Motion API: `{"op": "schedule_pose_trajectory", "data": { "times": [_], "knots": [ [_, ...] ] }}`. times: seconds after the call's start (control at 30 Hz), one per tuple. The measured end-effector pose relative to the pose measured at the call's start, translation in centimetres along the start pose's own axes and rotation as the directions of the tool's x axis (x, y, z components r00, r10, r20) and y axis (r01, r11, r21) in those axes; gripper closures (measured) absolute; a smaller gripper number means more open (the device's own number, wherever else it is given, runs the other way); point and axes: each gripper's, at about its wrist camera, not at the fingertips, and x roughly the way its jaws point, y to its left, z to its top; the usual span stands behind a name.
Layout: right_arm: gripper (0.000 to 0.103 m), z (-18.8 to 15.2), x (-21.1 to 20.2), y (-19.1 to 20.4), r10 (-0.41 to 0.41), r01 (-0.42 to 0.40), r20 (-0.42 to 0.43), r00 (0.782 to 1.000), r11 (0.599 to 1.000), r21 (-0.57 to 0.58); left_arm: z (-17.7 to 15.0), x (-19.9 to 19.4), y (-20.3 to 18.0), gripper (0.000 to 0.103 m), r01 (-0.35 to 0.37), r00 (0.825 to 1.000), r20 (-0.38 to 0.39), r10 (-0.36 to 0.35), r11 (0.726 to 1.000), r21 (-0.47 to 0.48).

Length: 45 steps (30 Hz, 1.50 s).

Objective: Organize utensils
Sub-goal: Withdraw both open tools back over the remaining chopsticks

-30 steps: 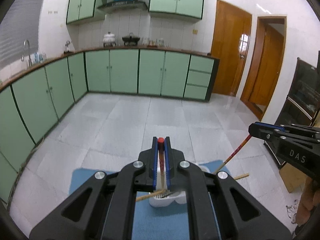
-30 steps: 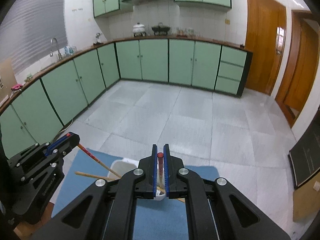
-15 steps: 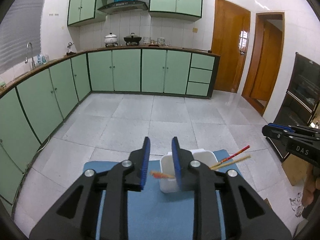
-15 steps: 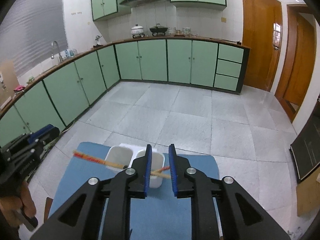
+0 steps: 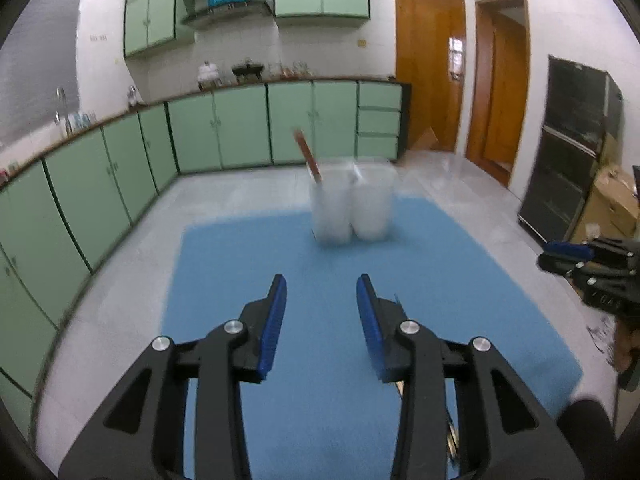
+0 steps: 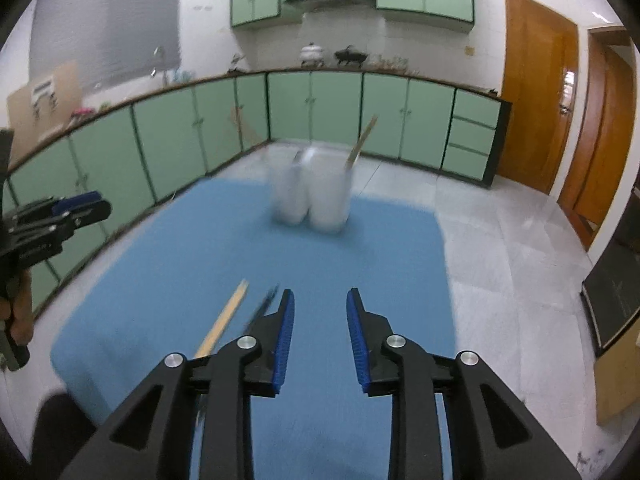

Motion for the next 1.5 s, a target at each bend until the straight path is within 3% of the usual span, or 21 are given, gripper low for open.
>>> {"op": "schedule_pose_trajectory", "data": {
  "times": [0.17, 0.27, 0.47, 0.6, 1.2, 1.5],
  "knots": [
    [0.076, -8.6, 0.0, 3.9, 0.033, -0.034, -0.058, 0.998, 0.999, -0.019, -8.2, -0.9, -2.8, 0.067, 0.065, 0.995, -0.079, -0.064, 0.998, 0.002],
    [0.076, -11.8, 0.3, 5.7, 0.037, -0.04, -0.087, 0.996, 0.999, -0.028, -11.6, -1.0, -4.2, 0.067, 0.093, 0.989, -0.116, -0.09, 0.996, 0.018],
    [0.075, -14.0, 0.2, 6.8, 0.068, -0.07, -0.118, 0.991, 0.998, -0.01, -15.3, -0.2, -5.8, 0.068, 0.121, 0.976, -0.185, -0.117, 0.993, 0.008],
    [0.075, -14.4, 0.0, 7.3, 0.07, -0.074, -0.122, 0.99, 0.997, -0.029, -15.9, 0.8, -6.4, 0.068, 0.118, 0.971, -0.211, -0.112, 0.993, 0.018],
    [0.068, -13.8, 2.0, 10.0, 0.101, -0.108, -0.094, 0.99, 0.991, -0.079, -15.3, 2.4, -5.9, 0.068, 0.084, 0.977, -0.193, -0.088, 0.996, -0.028],
    [0.068, -13.1, 3.1, 9.7, 0.073, -0.077, -0.07, 0.995, 0.995, -0.058, -15.0, 2.3, -5.4, 0.068, 0.11, 0.974, -0.193, -0.115, 0.993, -0.036]
  ]
}}
